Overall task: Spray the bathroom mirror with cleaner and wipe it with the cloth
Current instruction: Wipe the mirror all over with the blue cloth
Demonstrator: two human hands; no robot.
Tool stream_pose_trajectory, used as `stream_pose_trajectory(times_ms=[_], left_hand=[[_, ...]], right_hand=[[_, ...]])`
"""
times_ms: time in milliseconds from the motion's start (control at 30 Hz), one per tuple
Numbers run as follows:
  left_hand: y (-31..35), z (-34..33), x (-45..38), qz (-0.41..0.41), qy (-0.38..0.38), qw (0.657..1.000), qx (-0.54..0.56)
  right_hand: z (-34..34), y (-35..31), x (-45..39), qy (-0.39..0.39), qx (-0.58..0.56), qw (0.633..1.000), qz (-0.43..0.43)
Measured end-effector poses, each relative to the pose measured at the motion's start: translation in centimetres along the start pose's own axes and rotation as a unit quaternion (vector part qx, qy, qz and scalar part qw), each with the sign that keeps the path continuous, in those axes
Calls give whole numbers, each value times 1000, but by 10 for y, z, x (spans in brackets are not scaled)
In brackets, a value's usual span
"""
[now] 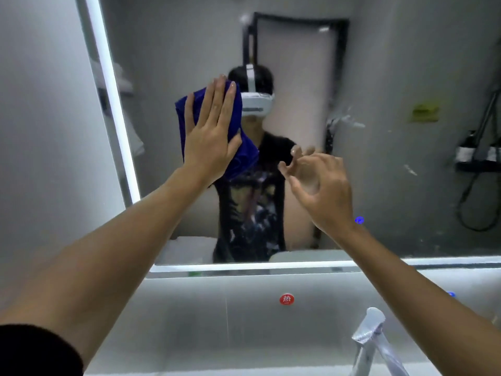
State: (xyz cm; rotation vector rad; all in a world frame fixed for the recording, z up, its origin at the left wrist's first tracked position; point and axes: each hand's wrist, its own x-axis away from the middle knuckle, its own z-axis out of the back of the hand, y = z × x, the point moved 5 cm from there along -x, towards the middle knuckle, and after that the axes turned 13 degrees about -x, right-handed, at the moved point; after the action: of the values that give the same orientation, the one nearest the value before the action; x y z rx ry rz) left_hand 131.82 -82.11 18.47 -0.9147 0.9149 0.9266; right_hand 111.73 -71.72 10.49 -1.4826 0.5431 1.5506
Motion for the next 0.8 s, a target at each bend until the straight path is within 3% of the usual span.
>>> stream_pose_trajectory(times_ms=[133,233,500,700,800], left_hand=[[21,-13,39,-20,15,1000,-1],[47,-33,93,-64,2,998,-3],[94,-84,234,-88,-64,994,-28],[85,-82,233,-122,-57,991,-23],[50,-69,202,-77,-34,996,-15]], right_hand=[[3,1,21,-9,16,1000,19],[-4,7,53,-51,30,998,13],[-26,25,143,-179,73,980,-36],[-20,27,157,-212,89,973,-7],[-23,19,137,-202,88,975,24]])
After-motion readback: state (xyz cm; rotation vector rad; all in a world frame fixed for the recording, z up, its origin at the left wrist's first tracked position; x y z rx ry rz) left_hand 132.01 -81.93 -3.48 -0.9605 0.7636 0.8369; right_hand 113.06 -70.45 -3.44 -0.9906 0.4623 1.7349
